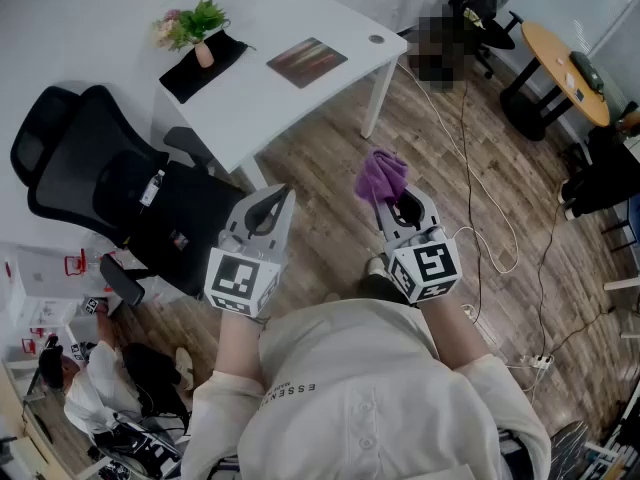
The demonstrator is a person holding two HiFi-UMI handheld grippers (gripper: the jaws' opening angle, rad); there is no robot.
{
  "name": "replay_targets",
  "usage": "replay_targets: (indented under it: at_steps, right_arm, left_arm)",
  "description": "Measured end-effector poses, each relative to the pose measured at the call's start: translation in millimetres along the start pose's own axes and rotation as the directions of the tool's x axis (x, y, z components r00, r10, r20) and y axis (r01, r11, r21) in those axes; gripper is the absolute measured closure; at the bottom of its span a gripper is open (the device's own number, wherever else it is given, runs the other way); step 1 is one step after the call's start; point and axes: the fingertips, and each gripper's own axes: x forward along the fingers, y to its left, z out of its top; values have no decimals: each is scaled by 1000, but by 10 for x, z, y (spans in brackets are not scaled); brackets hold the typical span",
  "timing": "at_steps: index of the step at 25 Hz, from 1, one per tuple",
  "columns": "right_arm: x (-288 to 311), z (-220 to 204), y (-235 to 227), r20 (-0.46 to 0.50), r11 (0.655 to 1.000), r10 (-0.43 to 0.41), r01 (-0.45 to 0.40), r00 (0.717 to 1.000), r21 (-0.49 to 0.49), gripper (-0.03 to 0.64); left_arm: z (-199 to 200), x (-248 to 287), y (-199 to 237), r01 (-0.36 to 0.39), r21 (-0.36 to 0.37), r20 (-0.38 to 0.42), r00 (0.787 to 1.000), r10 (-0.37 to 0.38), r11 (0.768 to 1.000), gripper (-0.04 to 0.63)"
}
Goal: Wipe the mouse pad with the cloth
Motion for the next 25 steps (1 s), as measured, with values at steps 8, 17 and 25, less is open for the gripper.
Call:
replay_targets:
  at_steps: [8,17,25]
  right_arm:
    - [78,-58,-4,-6,1000,-4,4,1000,19,526]
    - [297,-75,-58,-14,1000,21,-21,1000,2,526]
    - [717,-152,-413,-47,998,56,-55,997,24,526]
  left_arm:
    - [-46,36,70,3,-9,0,1000,-3,1000,594]
    - [-123,194,228,-14,-27,-10,1000,14,1000,594]
    - [-223,571,409,-55,-29,-37,998,54,998,594]
